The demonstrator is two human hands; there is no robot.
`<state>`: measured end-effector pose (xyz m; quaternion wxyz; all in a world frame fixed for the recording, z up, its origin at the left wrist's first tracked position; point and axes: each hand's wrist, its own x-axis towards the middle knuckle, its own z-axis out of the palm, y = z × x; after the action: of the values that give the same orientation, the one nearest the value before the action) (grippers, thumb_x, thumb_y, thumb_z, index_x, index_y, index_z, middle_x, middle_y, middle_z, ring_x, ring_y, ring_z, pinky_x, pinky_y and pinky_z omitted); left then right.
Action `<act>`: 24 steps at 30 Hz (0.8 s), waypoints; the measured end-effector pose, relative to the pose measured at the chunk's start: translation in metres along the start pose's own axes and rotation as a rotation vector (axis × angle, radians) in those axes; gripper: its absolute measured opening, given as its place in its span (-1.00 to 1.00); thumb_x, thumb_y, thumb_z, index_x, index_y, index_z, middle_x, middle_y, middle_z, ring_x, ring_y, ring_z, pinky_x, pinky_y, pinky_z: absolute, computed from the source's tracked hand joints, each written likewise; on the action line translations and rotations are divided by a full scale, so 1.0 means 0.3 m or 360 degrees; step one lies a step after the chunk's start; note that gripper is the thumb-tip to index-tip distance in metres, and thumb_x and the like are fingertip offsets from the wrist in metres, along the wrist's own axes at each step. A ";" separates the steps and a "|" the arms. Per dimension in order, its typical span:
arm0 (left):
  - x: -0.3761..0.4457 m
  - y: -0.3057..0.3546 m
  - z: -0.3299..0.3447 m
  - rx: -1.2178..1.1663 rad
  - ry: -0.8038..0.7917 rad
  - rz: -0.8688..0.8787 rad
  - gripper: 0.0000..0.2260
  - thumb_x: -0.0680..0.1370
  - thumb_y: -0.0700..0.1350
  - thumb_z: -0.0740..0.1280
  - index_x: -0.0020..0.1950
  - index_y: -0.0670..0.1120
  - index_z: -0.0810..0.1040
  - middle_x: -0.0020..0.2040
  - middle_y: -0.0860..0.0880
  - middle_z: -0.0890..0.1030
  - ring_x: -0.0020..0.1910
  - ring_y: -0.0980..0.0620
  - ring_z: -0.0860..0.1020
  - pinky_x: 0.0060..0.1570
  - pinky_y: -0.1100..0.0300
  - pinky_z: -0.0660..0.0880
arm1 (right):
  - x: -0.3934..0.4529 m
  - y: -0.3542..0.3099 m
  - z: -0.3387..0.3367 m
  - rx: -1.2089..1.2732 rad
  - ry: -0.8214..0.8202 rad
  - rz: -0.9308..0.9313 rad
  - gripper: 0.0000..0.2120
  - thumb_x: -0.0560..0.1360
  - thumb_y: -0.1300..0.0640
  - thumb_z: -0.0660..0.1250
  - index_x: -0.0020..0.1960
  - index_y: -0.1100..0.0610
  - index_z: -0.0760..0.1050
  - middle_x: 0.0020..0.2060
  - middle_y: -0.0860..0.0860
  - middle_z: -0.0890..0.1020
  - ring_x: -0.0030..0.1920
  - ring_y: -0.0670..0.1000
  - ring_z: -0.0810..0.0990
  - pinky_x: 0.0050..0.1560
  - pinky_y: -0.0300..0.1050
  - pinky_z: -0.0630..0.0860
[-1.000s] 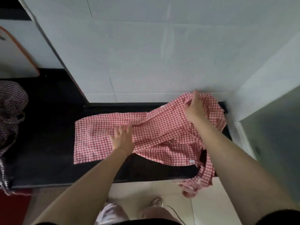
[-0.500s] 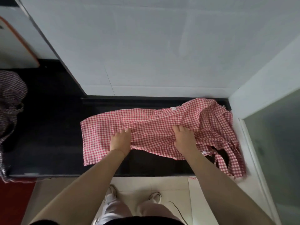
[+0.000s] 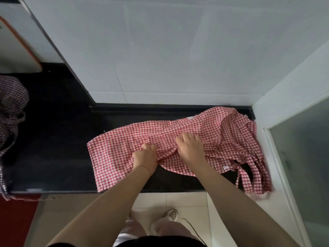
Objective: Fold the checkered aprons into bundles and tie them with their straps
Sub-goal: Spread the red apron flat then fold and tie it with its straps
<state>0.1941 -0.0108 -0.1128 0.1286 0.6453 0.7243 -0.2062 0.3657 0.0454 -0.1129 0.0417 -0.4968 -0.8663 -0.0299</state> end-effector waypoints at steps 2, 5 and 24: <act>0.004 -0.035 0.004 -0.0043 0.0043 0.0064 -0.63 0.63 -0.10 0.21 0.44 -0.07 0.28 0.30 -0.12 0.44 0.01 -0.09 0.61 -0.17 0.14 0.51 | 0.014 0.014 -0.024 -0.0029 -0.0203 0.0151 -0.74 0.51 0.22 0.34 0.19 0.12 0.52 0.04 0.09 0.62 0.09 0.13 0.58 0.09 0.07 0.47; -0.001 -0.102 -0.024 -0.0170 -0.0073 0.0131 -0.58 0.61 -0.17 0.25 0.47 -0.04 0.29 0.34 -0.10 0.46 0.16 -0.13 0.58 -0.04 0.08 0.52 | 0.007 0.052 -0.057 -0.0152 -0.0479 0.0295 -0.76 0.59 0.11 0.29 0.25 0.05 0.46 0.15 0.02 0.58 0.19 0.07 0.53 0.25 0.02 0.39; -0.003 -0.358 -0.717 -0.0323 0.0847 -0.0452 -0.78 0.55 -0.27 0.17 -0.03 -0.15 0.62 -0.15 -0.07 0.55 -0.22 -0.10 0.54 -0.28 0.10 0.39 | 0.371 0.227 -0.616 0.0462 0.0134 0.0883 -0.79 0.57 0.23 0.15 0.05 0.24 0.55 0.06 0.23 0.63 0.08 0.25 0.60 0.00 0.00 0.49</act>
<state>0.1054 0.0795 0.0916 -0.0317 0.5529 0.8322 0.0273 0.3764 0.1581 0.0830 0.1544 -0.7015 -0.6904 0.0860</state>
